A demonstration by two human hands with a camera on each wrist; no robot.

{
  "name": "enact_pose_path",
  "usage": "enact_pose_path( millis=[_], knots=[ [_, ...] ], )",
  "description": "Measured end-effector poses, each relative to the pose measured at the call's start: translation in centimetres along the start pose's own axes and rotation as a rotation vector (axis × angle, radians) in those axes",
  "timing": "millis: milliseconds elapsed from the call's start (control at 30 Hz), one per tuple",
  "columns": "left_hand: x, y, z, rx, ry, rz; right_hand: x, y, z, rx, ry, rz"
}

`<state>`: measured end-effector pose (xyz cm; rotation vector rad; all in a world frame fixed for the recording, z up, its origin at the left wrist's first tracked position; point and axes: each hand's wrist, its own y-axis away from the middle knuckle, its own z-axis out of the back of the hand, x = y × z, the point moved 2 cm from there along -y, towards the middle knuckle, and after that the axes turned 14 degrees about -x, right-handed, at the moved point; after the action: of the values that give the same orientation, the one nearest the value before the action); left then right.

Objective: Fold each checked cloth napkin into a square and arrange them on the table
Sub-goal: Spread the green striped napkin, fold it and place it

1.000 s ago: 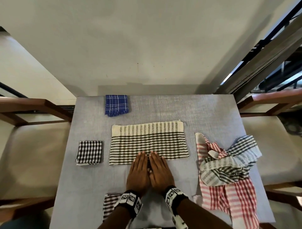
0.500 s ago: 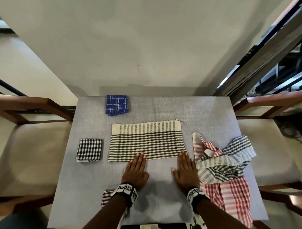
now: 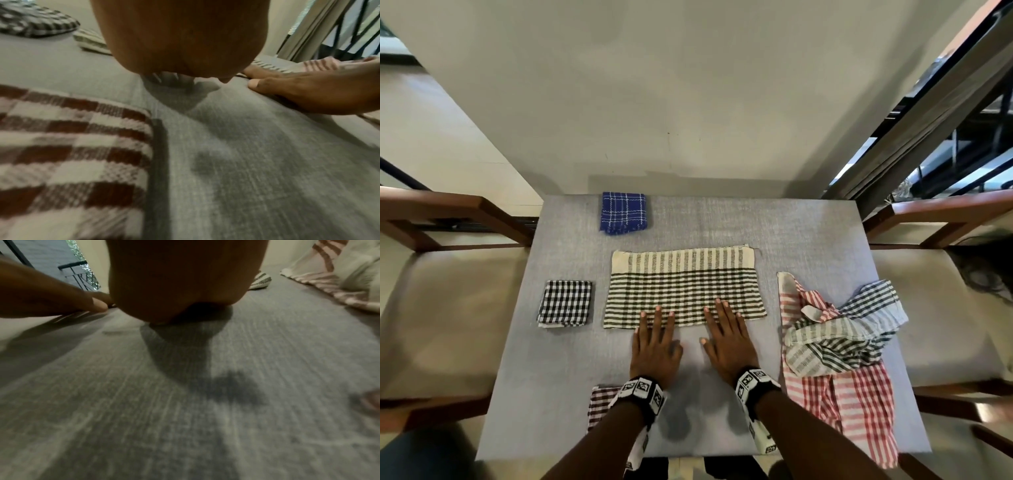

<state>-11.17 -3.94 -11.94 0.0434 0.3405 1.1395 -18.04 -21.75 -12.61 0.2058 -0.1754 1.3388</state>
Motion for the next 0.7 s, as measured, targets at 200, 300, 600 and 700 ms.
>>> enact_pose_path(
  millis=[200, 300, 600, 700],
  knots=[
    [1.8, 0.2, 0.3, -0.116, 0.067, 0.372, -0.4, -0.1, -0.2, 0.016, 0.015, 0.006],
    [1.8, -0.2, 1.0, -0.106, 0.130, 0.532, -0.3, 0.0, 0.0, 0.019, -0.002, -0.003],
    [-0.5, -3.5, 5.1, -0.088, 0.106, 0.746, -0.2, 0.0, 0.4, -0.034, -0.062, -0.009],
    [-0.4, -4.7, 6.2, -0.152, 0.021, 0.606, 0.0, -0.1, 0.3, -0.078, -0.082, -0.039]
  ],
)
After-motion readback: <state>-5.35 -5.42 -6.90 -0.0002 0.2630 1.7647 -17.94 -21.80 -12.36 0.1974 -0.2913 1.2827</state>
